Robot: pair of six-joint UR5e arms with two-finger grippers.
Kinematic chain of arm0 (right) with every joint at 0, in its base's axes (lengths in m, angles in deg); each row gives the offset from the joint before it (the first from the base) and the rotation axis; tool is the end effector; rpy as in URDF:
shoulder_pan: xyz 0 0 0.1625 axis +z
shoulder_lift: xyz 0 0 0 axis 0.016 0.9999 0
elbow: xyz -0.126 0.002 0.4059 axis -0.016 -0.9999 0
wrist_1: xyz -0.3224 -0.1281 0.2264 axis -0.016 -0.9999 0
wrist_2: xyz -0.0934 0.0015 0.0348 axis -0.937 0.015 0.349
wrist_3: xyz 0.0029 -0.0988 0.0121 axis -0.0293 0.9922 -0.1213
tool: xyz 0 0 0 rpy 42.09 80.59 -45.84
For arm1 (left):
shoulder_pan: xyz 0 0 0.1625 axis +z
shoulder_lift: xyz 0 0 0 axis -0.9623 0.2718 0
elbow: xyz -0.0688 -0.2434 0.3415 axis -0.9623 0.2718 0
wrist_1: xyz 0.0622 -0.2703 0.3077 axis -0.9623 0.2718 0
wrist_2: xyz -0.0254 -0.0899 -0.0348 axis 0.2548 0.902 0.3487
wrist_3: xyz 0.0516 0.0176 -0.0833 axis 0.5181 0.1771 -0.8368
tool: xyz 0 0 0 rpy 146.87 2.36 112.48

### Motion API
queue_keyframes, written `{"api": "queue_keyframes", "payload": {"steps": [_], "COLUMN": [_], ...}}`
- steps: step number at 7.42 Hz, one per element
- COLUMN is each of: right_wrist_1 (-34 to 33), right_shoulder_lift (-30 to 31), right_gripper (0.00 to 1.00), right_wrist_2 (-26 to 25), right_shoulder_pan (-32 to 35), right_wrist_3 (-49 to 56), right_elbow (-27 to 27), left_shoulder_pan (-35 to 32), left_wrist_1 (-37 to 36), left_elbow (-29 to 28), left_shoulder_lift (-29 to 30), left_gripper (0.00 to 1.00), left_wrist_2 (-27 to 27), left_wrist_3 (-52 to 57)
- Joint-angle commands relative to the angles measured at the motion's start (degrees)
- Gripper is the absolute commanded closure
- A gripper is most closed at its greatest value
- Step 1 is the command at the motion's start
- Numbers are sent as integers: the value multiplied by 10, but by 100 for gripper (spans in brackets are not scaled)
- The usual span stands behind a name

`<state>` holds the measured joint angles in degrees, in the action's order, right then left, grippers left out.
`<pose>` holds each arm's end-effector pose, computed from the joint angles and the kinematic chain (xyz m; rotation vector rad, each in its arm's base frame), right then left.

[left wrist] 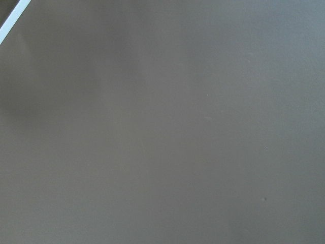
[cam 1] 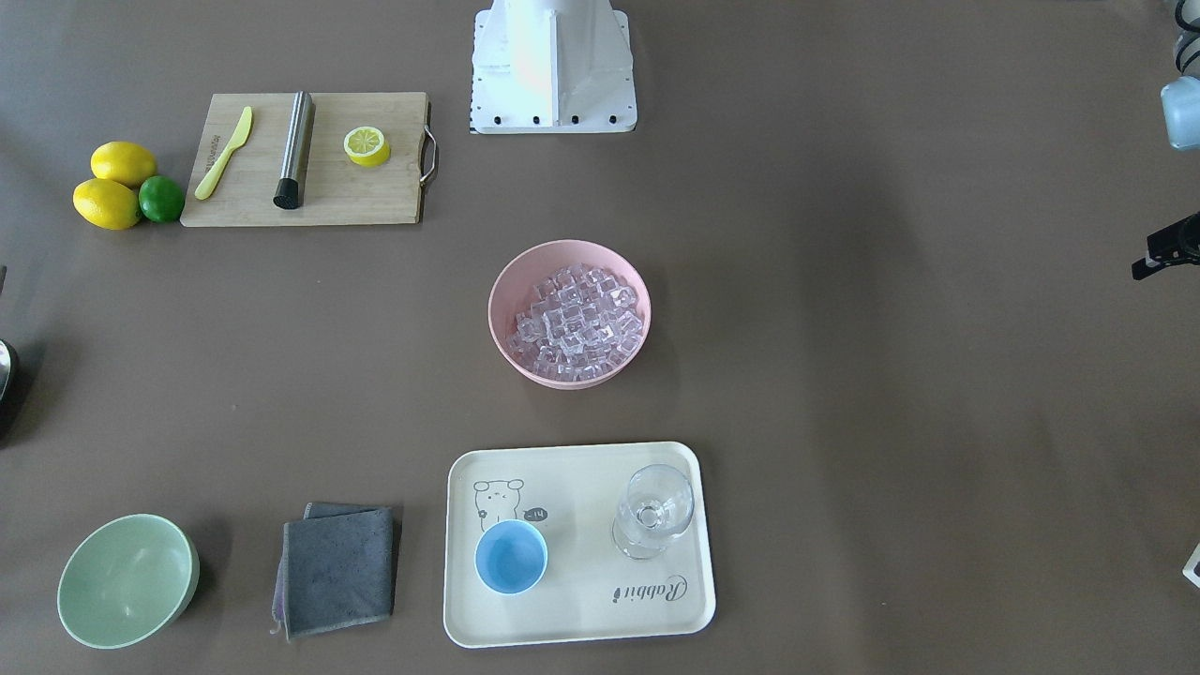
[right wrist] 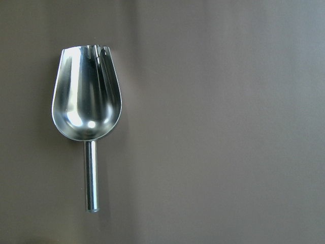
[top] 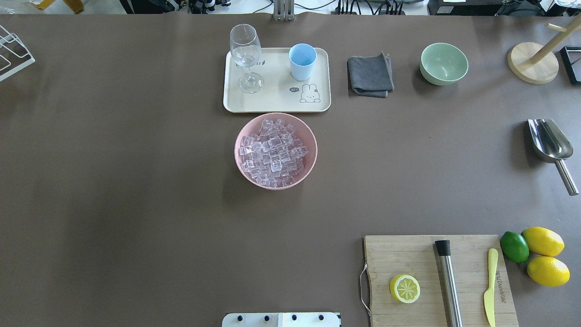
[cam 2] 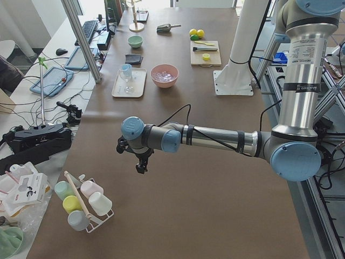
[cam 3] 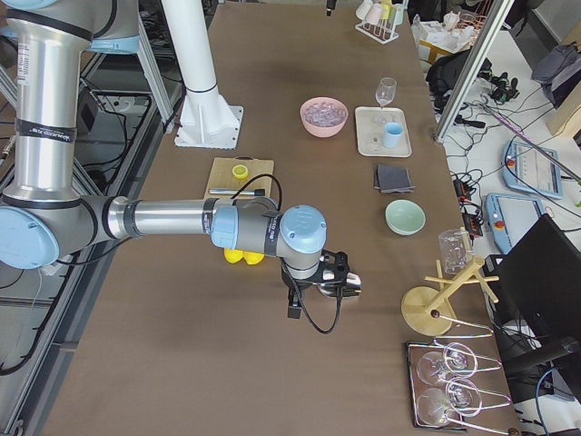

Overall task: Put ice in cup with scoop
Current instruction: 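Move the left gripper toward the rim of the pink ice bowl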

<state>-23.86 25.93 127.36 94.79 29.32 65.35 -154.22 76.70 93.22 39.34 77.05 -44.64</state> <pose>0.0913 -0.4152 0.6330 -0.0376 -0.7847 0.0577 0.0346 -0.5223 0.6056 0.0792 0.8864 0.2553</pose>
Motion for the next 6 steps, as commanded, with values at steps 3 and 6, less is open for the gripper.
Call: {"api": "queue_keyframes", "payload": {"steps": [3, 6], "right_wrist_1": [2, 2], "right_shoulder_lift": [0, -3], "right_gripper": [0, 0], "right_wrist_2": [1, 5], "right_shoulder_pan": [0, -1], "right_wrist_3": [1, -6], "right_elbow": [-5, -2], "left_shoulder_pan": [28, 93], "left_wrist_1": [43, 131], "left_elbow": [6, 26], "left_shoulder_lift": [0, 0], "left_gripper": [1, 1], "left_wrist_2": [0, 0], "left_wrist_3": [0, -1]}}
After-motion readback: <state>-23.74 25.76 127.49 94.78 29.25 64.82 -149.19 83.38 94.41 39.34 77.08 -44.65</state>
